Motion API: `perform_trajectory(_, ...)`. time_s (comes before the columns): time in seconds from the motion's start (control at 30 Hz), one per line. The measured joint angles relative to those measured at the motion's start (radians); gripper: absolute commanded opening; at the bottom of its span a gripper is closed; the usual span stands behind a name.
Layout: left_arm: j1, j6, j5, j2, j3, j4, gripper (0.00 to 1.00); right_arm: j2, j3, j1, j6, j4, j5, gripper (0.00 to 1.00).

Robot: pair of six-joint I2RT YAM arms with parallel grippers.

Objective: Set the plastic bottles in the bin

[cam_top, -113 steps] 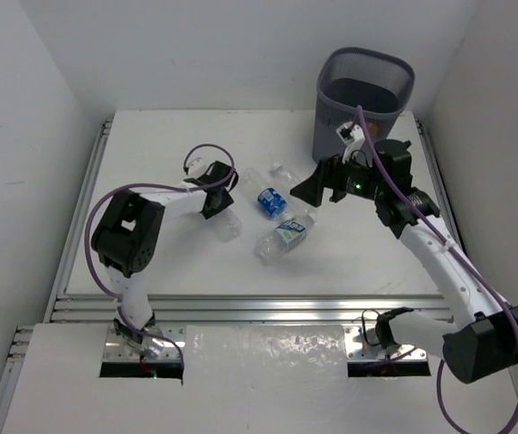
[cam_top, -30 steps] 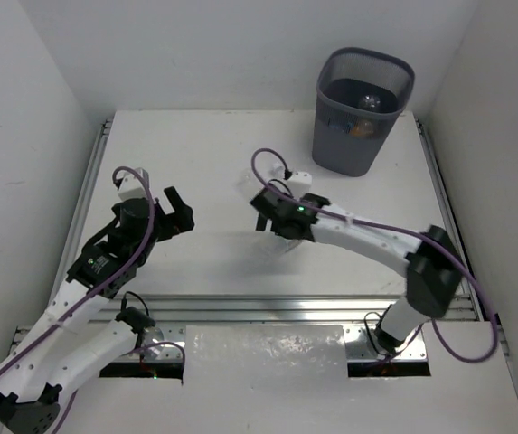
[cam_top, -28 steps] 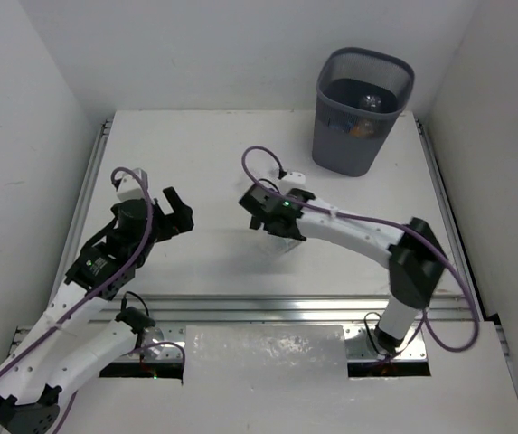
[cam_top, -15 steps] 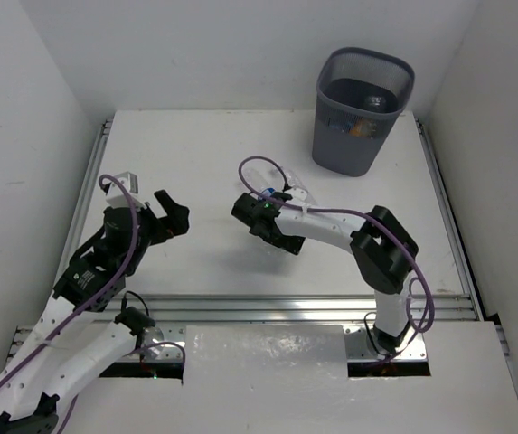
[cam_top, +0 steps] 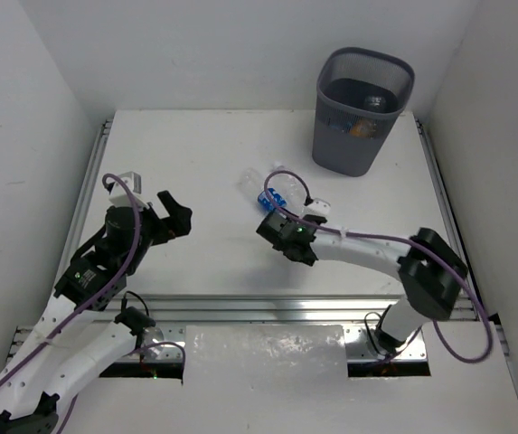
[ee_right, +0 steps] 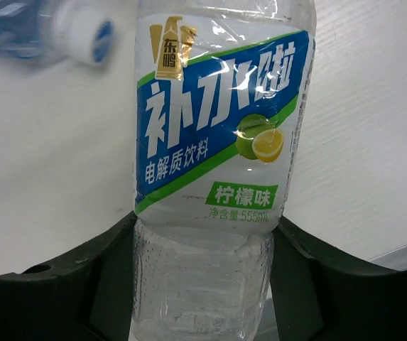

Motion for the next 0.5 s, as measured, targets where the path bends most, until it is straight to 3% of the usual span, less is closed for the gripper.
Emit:
perform_trajectory(0.17, 0.0, 0.0, 0.0, 0.001, 0.0, 0.0, 1.0, -0.218, 0.02, 0.08, -0.203, 0.011, 0.064, 0.19)
perform_trajectory(0.27, 0.0, 0.0, 0.0, 0.008, 0.0, 0.0, 1.0, -0.347, 0.061, 0.079, -0.451, 0.082, 0.089, 0.21)
perform_trajectory(0.33, 0.0, 0.0, 0.0, 0.02, 0.0, 0.0, 1.0, -0.413, 0.116, -0.013, -0.638, 0.14, 0.06, 0.24)
perform_trajectory(0.43, 0.0, 0.0, 0.0, 0.037, 0.0, 0.0, 1.0, -0.421, 0.273, -0.284, -0.849, 0.204, -0.034, 0.25)
perform_trajectory(0.5, 0.0, 0.0, 0.0, 0.047, 0.0, 0.0, 1.0, -0.345, 0.467, -0.479, -0.968, 0.223, -0.105, 0.25)
